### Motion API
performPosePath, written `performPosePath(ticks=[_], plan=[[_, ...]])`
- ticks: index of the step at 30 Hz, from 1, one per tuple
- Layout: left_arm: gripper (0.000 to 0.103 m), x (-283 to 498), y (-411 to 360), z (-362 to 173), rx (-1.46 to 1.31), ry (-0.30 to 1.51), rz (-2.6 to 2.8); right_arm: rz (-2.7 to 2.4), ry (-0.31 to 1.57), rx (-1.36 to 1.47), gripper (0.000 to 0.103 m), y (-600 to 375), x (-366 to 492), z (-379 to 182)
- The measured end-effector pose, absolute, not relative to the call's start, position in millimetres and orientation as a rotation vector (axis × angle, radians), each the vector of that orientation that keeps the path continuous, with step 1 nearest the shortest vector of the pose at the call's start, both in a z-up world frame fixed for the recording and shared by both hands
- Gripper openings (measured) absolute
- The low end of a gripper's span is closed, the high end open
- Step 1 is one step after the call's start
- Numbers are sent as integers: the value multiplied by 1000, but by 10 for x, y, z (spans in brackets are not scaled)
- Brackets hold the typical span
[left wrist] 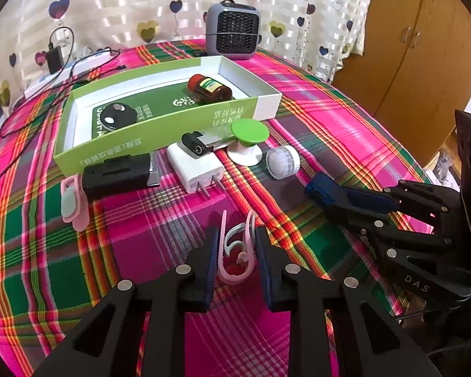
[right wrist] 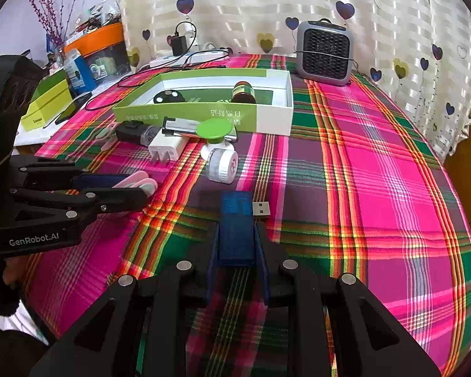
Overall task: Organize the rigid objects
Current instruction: 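Grasp the pink earphone hook with the left tool while the right tool holds the USB stick, then carry the pink hook and USB stick into the green box and release both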
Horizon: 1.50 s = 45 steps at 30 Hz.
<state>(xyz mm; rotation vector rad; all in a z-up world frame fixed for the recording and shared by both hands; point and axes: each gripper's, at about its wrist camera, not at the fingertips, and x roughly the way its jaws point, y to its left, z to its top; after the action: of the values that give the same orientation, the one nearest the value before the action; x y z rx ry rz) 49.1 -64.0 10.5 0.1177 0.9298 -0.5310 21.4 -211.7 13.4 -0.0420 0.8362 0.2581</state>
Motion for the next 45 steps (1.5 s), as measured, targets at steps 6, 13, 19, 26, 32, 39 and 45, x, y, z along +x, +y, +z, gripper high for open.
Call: performPosePath(ticks=[6,13,19,26,32,39,45], plan=[[22,492,-608,162,104,924,-533,267,818,-40,23,-2117,215,202],[22,580,-569,384,88,876,-525,271,785,-53,23,-2121,300,362],[22,784,-538,513,69,863,-518,274,765,-49,23,-2127,466,487],[22,1145,-475,579,13,875,-518,296,748,-62,23,-2087,771,635],[22,1409,-459,583,11,879,-490,329,746,-75,23,-1998,1100,707],[22,1681,-467,554,14,885,-472,344,764,-67,23,-1926,1478,704],[22,1901,-485,445,-5,914,-462,306,784,-98,23,-1928,1750,655]])
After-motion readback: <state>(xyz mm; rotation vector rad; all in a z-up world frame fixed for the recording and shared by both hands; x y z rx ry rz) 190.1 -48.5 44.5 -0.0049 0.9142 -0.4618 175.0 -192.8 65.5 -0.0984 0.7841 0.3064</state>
